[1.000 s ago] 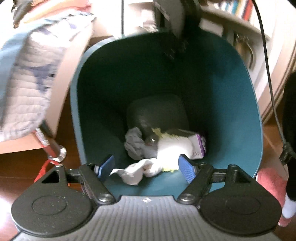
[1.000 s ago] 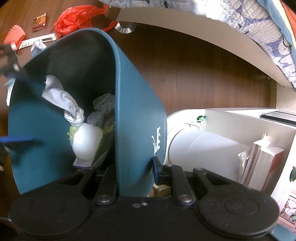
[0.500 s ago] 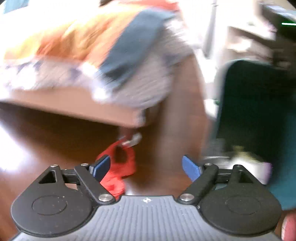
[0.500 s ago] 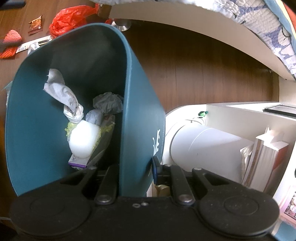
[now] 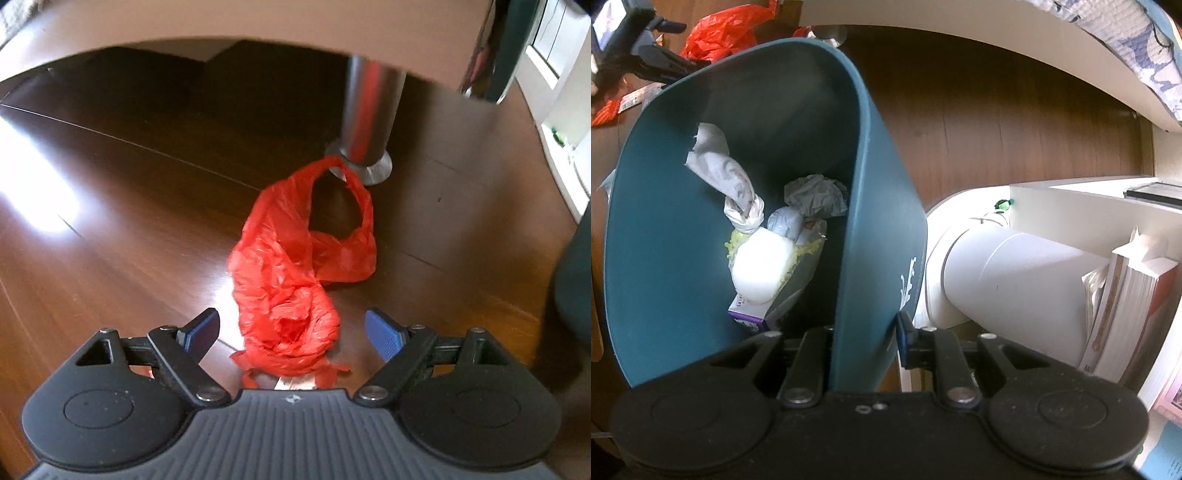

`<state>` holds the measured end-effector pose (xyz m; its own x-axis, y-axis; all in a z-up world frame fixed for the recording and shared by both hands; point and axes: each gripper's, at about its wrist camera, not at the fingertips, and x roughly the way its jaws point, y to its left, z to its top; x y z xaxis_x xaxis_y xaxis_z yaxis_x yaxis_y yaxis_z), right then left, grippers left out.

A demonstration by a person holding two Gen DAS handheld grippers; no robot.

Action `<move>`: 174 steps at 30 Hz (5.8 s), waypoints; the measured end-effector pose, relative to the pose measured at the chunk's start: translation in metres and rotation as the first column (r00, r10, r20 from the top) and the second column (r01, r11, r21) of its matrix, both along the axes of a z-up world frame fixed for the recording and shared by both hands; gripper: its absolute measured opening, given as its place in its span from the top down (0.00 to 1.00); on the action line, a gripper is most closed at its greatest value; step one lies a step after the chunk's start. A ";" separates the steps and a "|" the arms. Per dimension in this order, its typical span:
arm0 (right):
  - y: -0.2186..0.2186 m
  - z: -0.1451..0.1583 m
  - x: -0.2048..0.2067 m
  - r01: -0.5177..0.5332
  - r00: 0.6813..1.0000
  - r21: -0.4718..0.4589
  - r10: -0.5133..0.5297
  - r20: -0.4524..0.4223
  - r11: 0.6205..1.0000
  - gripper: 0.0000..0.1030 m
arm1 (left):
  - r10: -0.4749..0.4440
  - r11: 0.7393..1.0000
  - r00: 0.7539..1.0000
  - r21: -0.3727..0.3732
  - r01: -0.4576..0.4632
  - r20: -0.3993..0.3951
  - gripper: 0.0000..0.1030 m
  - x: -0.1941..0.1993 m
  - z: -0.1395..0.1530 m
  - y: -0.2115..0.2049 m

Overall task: Collect trash
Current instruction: 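Lower the left gripper to the red plastic bag and grasp it, then lift the red plastic bag into the teal bin and release it, then lower the left gripper to the teal strip and grasp it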

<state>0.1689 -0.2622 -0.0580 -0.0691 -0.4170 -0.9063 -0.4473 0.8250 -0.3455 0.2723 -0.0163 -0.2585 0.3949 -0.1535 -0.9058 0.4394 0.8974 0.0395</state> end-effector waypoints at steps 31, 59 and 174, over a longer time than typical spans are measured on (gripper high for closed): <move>-0.004 -0.001 -0.006 0.032 0.999 -0.024 -0.031 0.036 0.999 0.86 | -0.023 0.998 0.999 0.056 0.021 0.043 0.44 -0.010 0.000 -0.012; -0.004 0.013 -0.017 0.012 0.992 0.006 -0.013 0.122 1.000 0.87 | -0.365 0.866 0.868 -0.218 0.449 0.337 0.44 -0.143 0.206 -0.003; 0.000 -0.009 -0.061 0.275 0.943 0.299 -0.317 0.103 0.914 0.93 | -0.388 0.920 0.910 0.006 0.393 -0.148 0.24 -0.190 0.008 0.043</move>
<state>0.1082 -0.2621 -0.0671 -0.0083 -0.1296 -0.9915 -0.1295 0.9833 -0.1275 0.0819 0.0263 -0.2504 0.1776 -0.2370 -0.9551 0.7574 0.6526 -0.0211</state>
